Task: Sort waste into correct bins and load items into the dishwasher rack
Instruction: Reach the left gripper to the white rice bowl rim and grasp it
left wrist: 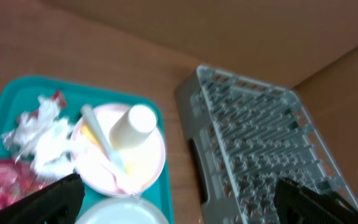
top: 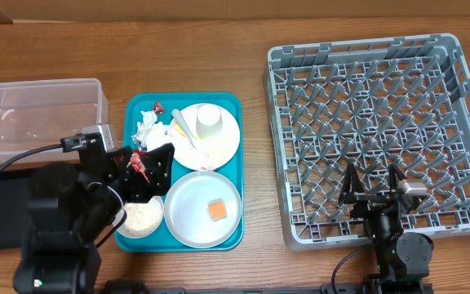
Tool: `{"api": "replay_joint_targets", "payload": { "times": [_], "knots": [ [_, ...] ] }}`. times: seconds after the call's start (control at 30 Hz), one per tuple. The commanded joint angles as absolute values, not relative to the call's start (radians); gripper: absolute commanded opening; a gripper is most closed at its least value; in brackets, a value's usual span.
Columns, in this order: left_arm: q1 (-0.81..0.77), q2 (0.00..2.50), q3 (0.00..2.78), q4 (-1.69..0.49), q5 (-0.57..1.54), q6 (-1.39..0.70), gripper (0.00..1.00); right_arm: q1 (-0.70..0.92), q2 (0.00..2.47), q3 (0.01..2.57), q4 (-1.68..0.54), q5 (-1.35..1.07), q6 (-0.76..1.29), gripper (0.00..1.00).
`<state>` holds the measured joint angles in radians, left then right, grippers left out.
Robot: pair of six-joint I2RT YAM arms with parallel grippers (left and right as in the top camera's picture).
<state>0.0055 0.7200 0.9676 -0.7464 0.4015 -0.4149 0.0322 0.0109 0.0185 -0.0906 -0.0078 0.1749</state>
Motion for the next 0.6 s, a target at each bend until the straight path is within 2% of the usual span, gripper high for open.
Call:
{"api": "replay_joint_targets", "payload": {
  "times": [0.0,0.13,0.4,0.57],
  "knots": [
    [-0.034,0.781,1.093,-0.895,0.219,-0.386,1.0,0.027,0.003,0.008,-0.084,-0.002,0.167,1.0],
    [-0.138,0.855,1.189,-1.074,0.021,-0.472,1.0,0.027,0.003,0.008,-0.084,-0.001,0.167,1.0],
    [-0.494,1.048,1.212,-1.302,-0.268,-0.829,1.0,0.027,0.003,0.008,-0.084,-0.001,0.167,1.0],
    [-0.556,1.167,1.211,-1.341,-0.294,-0.86,1.0,0.027,0.003,0.008,-0.084,-0.001,0.167,1.0]
  ]
}}
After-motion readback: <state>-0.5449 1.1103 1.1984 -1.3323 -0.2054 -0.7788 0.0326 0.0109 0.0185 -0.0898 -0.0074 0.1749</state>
